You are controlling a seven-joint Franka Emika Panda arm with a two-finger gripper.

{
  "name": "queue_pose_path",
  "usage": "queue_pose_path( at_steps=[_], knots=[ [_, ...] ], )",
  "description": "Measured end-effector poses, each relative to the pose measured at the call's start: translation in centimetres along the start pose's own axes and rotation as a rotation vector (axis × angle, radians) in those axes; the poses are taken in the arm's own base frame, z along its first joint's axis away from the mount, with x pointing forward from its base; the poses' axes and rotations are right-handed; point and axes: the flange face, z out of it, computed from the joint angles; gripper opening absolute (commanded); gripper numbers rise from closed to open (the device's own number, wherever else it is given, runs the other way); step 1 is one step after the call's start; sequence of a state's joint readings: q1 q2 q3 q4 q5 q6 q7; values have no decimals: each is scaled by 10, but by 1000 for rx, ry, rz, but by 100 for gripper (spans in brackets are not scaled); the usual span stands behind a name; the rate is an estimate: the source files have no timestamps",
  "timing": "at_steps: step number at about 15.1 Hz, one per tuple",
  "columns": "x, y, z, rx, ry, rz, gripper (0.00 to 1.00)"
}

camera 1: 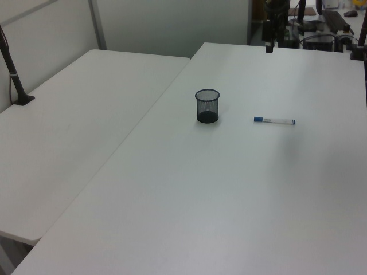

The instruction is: Insert the marker

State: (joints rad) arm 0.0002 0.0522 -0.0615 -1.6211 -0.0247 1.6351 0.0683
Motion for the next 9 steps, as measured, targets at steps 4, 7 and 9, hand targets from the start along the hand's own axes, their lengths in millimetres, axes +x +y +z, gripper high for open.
queue_pose_path(
  at_steps=[4,7,9],
  knots=[
    [2,7,5,-1,-9,-11,100],
    [3,13,6,-1,-11,-4,100],
    [3,14,6,-1,-11,-3,100]
  ],
)
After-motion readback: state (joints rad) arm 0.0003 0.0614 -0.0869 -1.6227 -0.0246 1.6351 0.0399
